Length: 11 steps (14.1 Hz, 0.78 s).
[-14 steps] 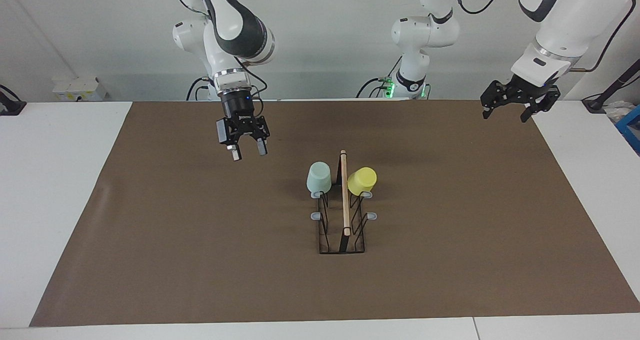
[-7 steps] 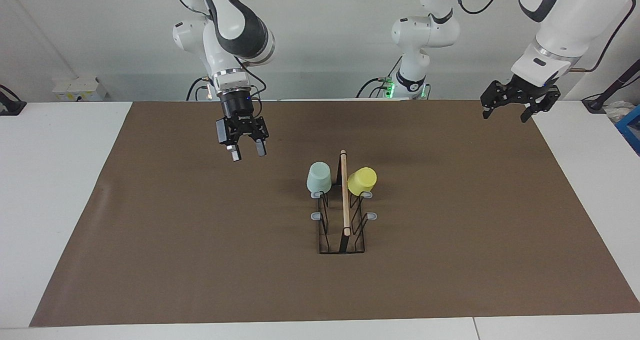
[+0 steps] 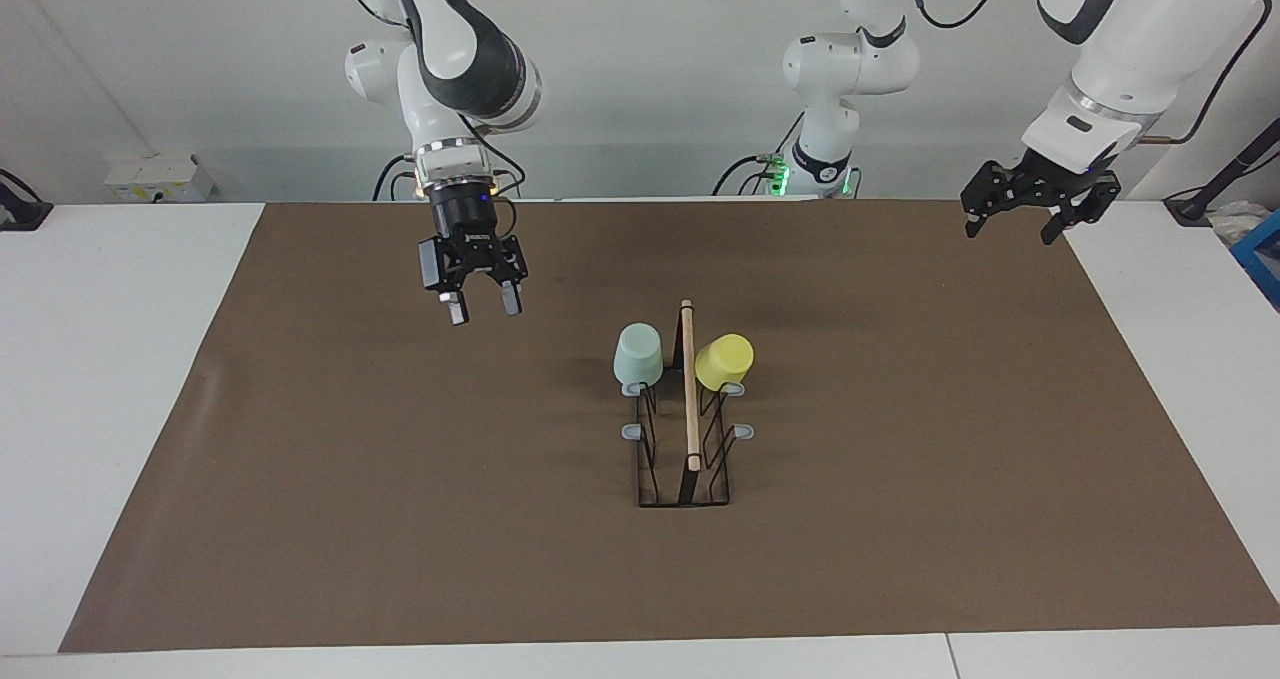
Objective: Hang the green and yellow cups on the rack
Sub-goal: 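Pull the open right gripper back from the green cup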
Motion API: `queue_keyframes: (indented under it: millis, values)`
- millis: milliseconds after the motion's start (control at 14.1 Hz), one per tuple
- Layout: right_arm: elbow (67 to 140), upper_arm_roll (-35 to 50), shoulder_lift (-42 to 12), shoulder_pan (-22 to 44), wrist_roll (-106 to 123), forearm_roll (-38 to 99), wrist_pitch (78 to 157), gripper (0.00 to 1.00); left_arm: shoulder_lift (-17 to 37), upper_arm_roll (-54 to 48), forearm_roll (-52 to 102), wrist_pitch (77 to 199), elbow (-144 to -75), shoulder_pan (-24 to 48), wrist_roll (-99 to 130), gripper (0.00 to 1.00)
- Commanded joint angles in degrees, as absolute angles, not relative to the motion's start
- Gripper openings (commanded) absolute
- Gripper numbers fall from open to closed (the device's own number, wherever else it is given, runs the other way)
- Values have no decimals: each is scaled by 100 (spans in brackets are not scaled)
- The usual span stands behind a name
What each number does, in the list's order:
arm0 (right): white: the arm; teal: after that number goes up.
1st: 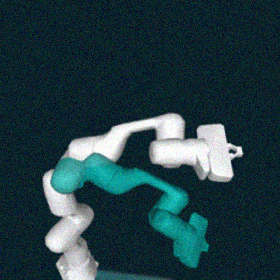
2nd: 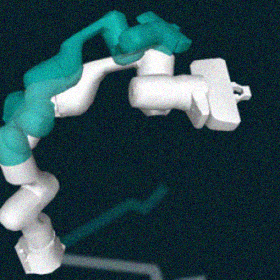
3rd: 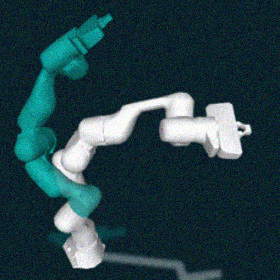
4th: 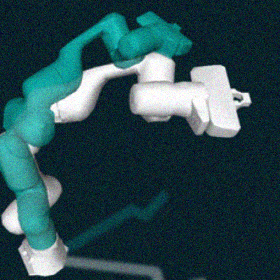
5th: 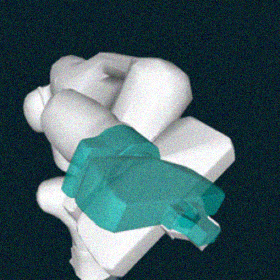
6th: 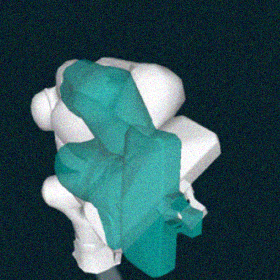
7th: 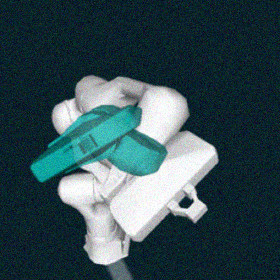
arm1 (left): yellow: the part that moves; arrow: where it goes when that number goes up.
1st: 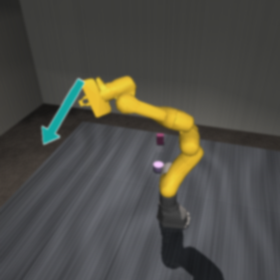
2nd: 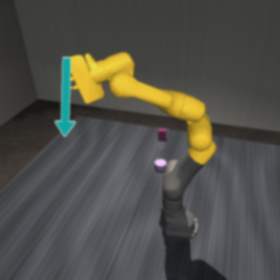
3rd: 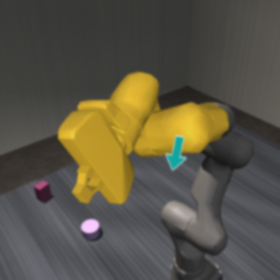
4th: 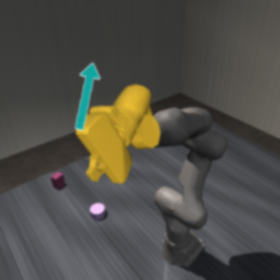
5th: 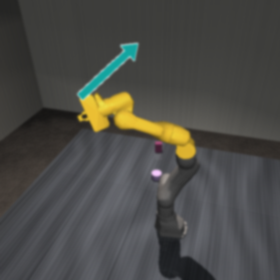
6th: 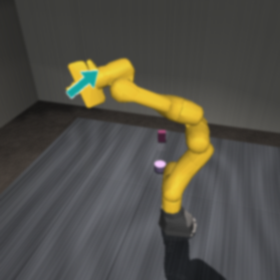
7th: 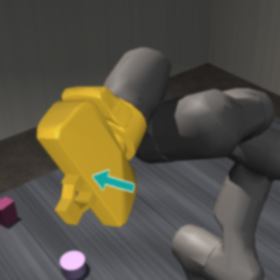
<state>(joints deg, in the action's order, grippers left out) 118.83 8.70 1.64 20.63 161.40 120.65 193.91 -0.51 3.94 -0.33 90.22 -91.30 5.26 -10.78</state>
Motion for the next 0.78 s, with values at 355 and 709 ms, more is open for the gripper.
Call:
queue_keyframes:
  millis: [355, 709]
  values:
    - [11760, 870, 158, 2013, 17291, 11410, 19327, 100, -141, 413, 44, 8991, -9237, 527, -1160, 100]
    - [11804, 984, 158, 2030, 15920, 10882, 19301, 100, -141, 413, 44, 8991, -9229, 527, -1160, 100]
